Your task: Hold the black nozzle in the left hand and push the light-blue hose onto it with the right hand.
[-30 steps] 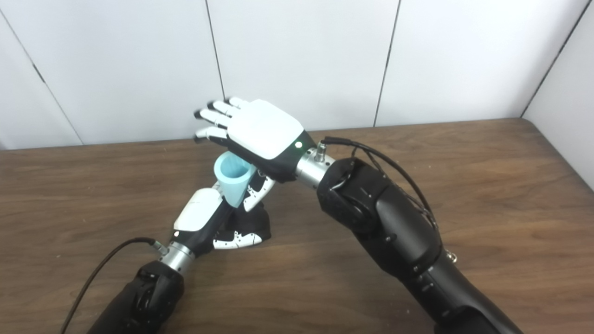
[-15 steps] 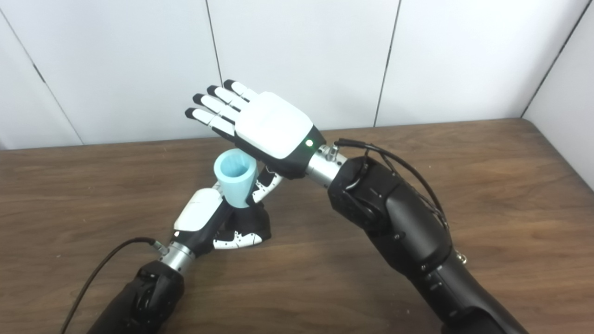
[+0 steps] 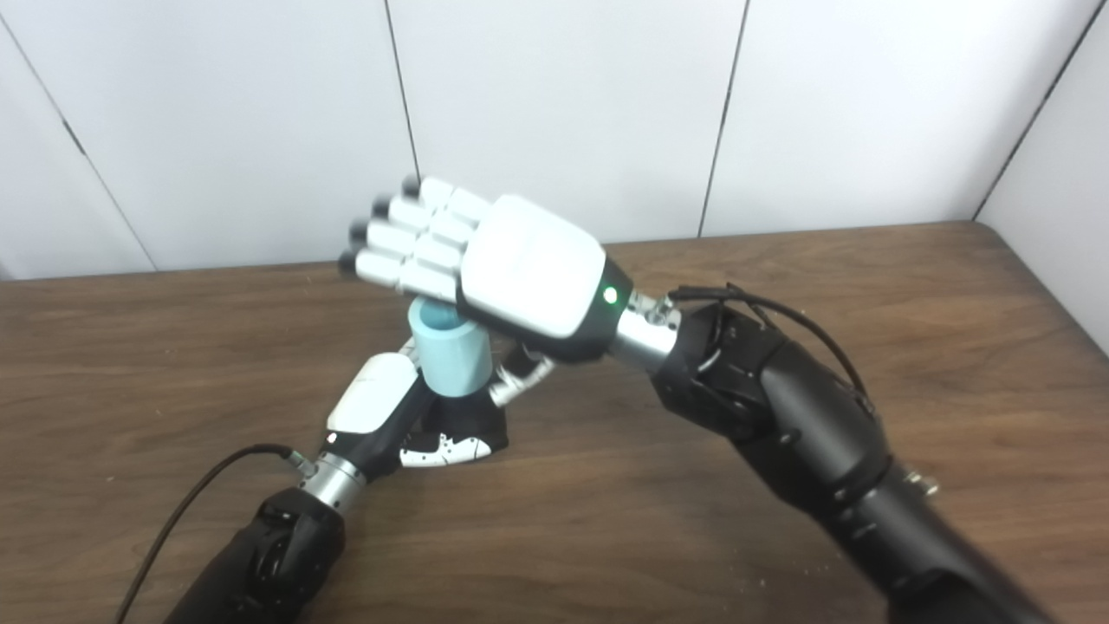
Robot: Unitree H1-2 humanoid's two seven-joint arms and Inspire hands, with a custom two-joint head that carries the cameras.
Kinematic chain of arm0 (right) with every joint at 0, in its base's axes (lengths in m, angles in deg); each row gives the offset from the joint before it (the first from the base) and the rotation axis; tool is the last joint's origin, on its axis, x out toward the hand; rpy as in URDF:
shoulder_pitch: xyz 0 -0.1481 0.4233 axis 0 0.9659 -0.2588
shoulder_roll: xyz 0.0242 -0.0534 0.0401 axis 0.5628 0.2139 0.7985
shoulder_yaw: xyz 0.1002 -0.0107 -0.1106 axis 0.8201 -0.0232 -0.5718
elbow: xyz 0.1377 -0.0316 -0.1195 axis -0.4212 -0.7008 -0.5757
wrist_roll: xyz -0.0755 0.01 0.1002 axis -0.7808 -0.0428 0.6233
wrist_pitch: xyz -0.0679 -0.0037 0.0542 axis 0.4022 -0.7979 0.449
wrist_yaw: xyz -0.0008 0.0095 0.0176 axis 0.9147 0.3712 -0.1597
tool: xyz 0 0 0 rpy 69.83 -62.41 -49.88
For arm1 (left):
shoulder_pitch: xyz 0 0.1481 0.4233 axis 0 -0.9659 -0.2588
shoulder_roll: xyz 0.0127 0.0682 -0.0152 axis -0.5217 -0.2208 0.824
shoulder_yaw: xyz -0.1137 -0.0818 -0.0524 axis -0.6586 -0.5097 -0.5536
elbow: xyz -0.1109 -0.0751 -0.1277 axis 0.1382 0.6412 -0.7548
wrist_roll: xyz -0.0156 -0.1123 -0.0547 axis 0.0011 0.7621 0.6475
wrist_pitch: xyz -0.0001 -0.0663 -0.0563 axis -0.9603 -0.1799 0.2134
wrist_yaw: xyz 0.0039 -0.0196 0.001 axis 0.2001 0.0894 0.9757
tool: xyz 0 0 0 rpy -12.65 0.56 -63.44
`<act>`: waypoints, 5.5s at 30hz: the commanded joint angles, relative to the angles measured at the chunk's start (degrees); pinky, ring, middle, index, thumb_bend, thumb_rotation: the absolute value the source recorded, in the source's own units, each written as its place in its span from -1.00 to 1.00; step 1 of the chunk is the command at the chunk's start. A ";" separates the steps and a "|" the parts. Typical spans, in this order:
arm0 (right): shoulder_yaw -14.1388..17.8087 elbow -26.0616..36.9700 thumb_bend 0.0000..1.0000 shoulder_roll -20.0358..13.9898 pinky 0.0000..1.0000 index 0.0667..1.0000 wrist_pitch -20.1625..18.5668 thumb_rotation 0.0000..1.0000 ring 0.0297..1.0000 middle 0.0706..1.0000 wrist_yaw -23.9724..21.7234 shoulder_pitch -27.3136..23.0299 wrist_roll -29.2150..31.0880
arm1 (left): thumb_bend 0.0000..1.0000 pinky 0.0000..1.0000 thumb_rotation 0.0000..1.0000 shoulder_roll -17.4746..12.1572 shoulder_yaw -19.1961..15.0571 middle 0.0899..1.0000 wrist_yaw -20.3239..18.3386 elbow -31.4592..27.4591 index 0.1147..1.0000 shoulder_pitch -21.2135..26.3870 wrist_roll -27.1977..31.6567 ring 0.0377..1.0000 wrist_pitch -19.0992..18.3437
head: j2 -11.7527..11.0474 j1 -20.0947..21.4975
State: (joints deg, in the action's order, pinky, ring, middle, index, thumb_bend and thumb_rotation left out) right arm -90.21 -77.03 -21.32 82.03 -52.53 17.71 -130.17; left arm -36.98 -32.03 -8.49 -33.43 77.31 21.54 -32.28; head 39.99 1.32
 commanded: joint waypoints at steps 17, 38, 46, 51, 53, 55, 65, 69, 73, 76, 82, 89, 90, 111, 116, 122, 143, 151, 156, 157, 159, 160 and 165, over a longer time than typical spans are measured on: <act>-3.19 -1.59 0.64 -2.60 0.74 0.90 0.92 -0.81 0.89 0.88 -4.22 -4.26 12.70 | 0.10 1.00 0.26 0.66 2.74 0.75 -0.59 4.69 -0.05 -9.25 0.39 0.92 0.33 | 0.36 -0.06; 5.58 -1.10 0.60 1.13 0.88 0.94 0.85 -0.71 0.99 0.98 1.68 1.52 0.58 | 0.10 1.00 0.26 0.49 2.87 0.75 -0.36 4.51 -0.04 -9.38 -0.16 0.91 0.42 | 0.41 -0.06; 8.11 -1.75 0.48 3.39 1.00 1.00 0.88 -0.56 1.00 1.00 4.97 4.37 -4.48 | 0.10 1.00 0.26 0.41 2.76 0.75 -0.54 4.43 -0.04 -9.29 0.06 0.92 0.48 | 0.53 -0.29; 6.15 -1.88 0.47 2.29 1.00 1.00 0.92 -0.56 1.00 1.00 2.75 4.77 -2.60 | 0.10 1.00 0.26 0.20 2.75 0.75 -0.61 4.31 -0.04 -9.48 0.13 0.91 0.63 | 0.60 -0.06; 4.90 -1.99 0.47 1.69 1.00 1.00 0.93 -0.57 1.00 1.00 1.84 4.65 -1.51 | 0.10 1.00 0.26 0.23 2.77 0.75 -0.56 4.39 -0.04 -9.46 0.12 0.91 0.68 | 0.66 -0.17; 3.62 -2.31 0.44 1.09 1.00 1.00 0.94 -0.58 1.00 1.00 0.87 4.36 -0.15 | 0.10 1.00 0.26 0.32 2.80 0.75 -0.48 4.55 -0.04 -9.34 0.08 0.91 0.71 | 0.67 -0.30; -1.93 -4.56 0.46 -1.44 1.00 1.00 0.94 -0.53 1.00 1.00 -2.82 1.84 6.55 | 0.10 1.00 0.26 0.11 2.75 0.75 -1.06 4.22 -0.03 -8.99 0.00 0.91 0.30 | 0.64 -0.39; -3.08 -5.27 0.47 -1.91 0.99 1.00 0.94 -0.51 1.00 1.00 -4.03 1.13 8.04 | 0.10 1.00 0.26 0.13 2.79 0.75 -1.44 3.80 -0.03 -9.16 -0.08 0.91 -0.18 | 0.66 -0.49; -3.81 -6.05 0.47 -2.15 0.95 1.00 0.94 -0.51 1.00 1.00 -4.93 0.58 9.06 | 0.10 1.00 0.26 0.20 2.83 0.75 -1.65 3.74 -0.03 -9.11 -0.09 0.91 -0.45 | 0.68 -0.47; -3.76 -6.22 0.47 -2.20 0.93 1.00 0.93 -0.52 1.00 1.00 -6.16 0.50 9.76 | 0.10 1.00 0.27 0.14 2.82 0.76 -2.05 3.29 -0.03 -9.04 -0.11 0.91 -0.89 | 0.75 -0.56; -2.99 -6.15 0.46 -1.86 0.90 1.00 0.93 -0.54 1.00 1.00 -8.61 0.71 11.04 | 0.09 1.00 0.28 0.08 2.86 0.76 -2.25 3.00 -0.03 -9.07 0.02 0.92 -1.26 | 0.73 -0.56; -1.80 -5.91 0.46 -1.38 0.91 0.95 0.78 -0.58 1.00 0.99 -12.82 0.81 12.81 | 0.09 1.00 0.28 0.02 2.87 0.76 -1.98 3.14 -0.03 -9.08 0.12 0.92 -1.17 | 0.73 -0.48; -1.56 -5.72 0.47 -1.34 0.91 0.95 0.75 -0.58 1.00 0.99 -13.38 0.85 12.97 | 0.09 1.00 0.28 0.02 2.84 0.76 -1.94 3.15 -0.03 -9.08 0.17 0.92 -1.13 | 0.75 -0.42; -3.90 -4.67 0.59 -3.09 0.74 0.86 0.93 -0.66 0.88 0.88 -13.94 0.09 16.05 | 0.09 1.00 0.28 -0.09 3.01 0.76 -1.67 3.42 -0.03 -9.02 0.15 0.92 -0.34 | 1.01 -0.25; -4.65 -4.70 0.59 -3.72 0.74 0.86 0.93 -0.65 0.88 0.88 -13.62 0.18 16.14 | 0.09 1.00 0.28 -0.09 3.01 0.76 -1.84 3.12 -0.03 -9.21 0.04 0.92 -0.64 | 1.12 -0.13; -5.68 -5.10 0.59 -4.57 0.74 0.86 0.94 -0.66 0.87 0.88 -12.56 -0.02 16.21 | 0.09 1.00 0.28 -0.05 2.98 0.76 -1.98 3.05 -0.03 -9.22 0.07 0.92 -0.67 | 1.12 -0.13; -4.04 -3.04 0.52 -5.55 0.85 0.90 0.92 -0.75 0.95 0.93 -5.91 5.06 11.91 | 0.10 1.00 0.28 -0.27 2.54 0.76 -2.62 2.76 -0.03 -9.10 0.00 0.91 -0.59 | 1.35 -0.35; -3.69 -3.17 0.53 -5.30 0.87 0.92 0.93 -0.74 0.98 0.95 -3.13 6.88 10.46 | 0.10 1.00 0.28 -0.57 2.42 0.76 -3.12 2.38 -0.03 -9.10 0.04 0.91 -0.71 | 1.41 -0.39; -4.50 -3.68 0.51 -5.63 0.88 0.93 0.94 -0.74 0.98 0.96 -1.89 6.75 10.51 | 0.10 1.00 0.28 -0.58 2.43 0.76 -3.43 2.15 -0.03 -9.13 -0.04 0.91 -0.88 | 1.40 -0.35; -4.58 -3.72 0.50 -5.67 0.88 0.93 0.94 -0.74 0.98 0.96 -1.84 6.69 10.58 | 0.10 1.00 0.28 -0.57 2.43 0.76 -3.47 2.13 -0.03 -9.12 -0.06 0.91 -0.91 | 1.40 -0.35; -4.74 -3.80 0.50 -5.76 0.88 0.93 0.93 -0.75 0.98 0.96 -1.92 6.55 10.91 | 0.10 1.00 0.28 -0.51 2.44 0.76 -3.50 2.16 -0.03 -9.07 -0.09 0.91 -0.92 | 1.46 -0.48; -4.85 -3.91 0.50 -5.80 0.88 0.93 0.93 -0.75 0.98 0.96 -2.01 6.47 11.13 | 0.10 1.00 0.28 -0.50 2.41 0.76 -3.52 2.16 -0.03 -9.03 -0.05 0.91 -0.91 | 1.46 -0.48; -5.64 -4.43 0.50 -5.97 0.89 0.93 0.92 -0.77 0.97 0.96 -2.48 6.15 12.00 | 0.10 1.00 0.28 -0.54 2.28 0.76 -3.75 1.90 -0.03 -9.01 0.10 0.91 -1.04 | 1.45 -0.47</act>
State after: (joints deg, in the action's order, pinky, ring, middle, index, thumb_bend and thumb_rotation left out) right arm -94.36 -80.57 -25.49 82.10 -52.47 24.16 -117.82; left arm -37.22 -31.66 -11.66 -35.89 75.72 21.74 -32.80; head 41.40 0.79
